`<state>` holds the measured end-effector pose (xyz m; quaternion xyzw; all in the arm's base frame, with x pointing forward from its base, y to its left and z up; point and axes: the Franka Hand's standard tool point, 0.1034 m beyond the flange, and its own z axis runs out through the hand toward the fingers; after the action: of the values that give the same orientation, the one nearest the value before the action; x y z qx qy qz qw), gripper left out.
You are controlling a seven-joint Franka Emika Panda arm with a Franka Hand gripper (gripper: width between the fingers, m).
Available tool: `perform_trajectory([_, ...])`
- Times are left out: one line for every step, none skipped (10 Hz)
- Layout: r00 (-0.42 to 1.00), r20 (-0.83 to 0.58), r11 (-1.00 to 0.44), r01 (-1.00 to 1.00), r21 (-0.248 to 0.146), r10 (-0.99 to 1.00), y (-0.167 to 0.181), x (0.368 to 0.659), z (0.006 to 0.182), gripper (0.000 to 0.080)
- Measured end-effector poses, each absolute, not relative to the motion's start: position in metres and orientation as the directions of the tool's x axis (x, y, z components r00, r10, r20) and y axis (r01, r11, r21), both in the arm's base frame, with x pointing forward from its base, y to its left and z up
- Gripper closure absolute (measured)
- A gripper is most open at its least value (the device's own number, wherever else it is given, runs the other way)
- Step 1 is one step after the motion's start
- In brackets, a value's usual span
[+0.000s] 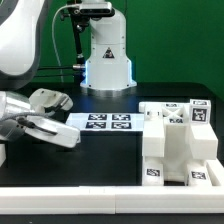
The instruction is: Assemble chair
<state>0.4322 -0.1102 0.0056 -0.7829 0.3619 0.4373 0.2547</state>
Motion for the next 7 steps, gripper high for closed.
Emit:
perform_trajectory([0.357, -0.868, -0.608, -0.789, -0.083, -0.345, -0.110, 0.432, 0.006, 0.0518])
perform_trajectory([0.371, -0.857, -0.612, -0.786, -0.085, -0.358, -0.111, 0.437, 0.008, 0.0517])
perform_trajectory([0.396, -0.845, -0.630, -0.771, -0.094, -0.358, -0.105, 0.448, 0.025, 0.0517])
perform_trajectory([0.457, -0.806, -0.646, -0.753, -0.126, -0.376, -0.101, 0.467, 0.047, 0.0517])
perform_trajectory([0.538, -0.739, -0.667, -0.727, -0.164, -0.405, -0.095, 0.487, 0.072, 0.0517])
perform_trajectory([0.604, -0.678, -0.695, -0.694, -0.188, -0.419, -0.091, 0.498, 0.091, 0.0517])
perform_trajectory([0.689, -0.575, -0.735, -0.646, -0.209, -0.442, -0.089, 0.509, 0.101, 0.0517])
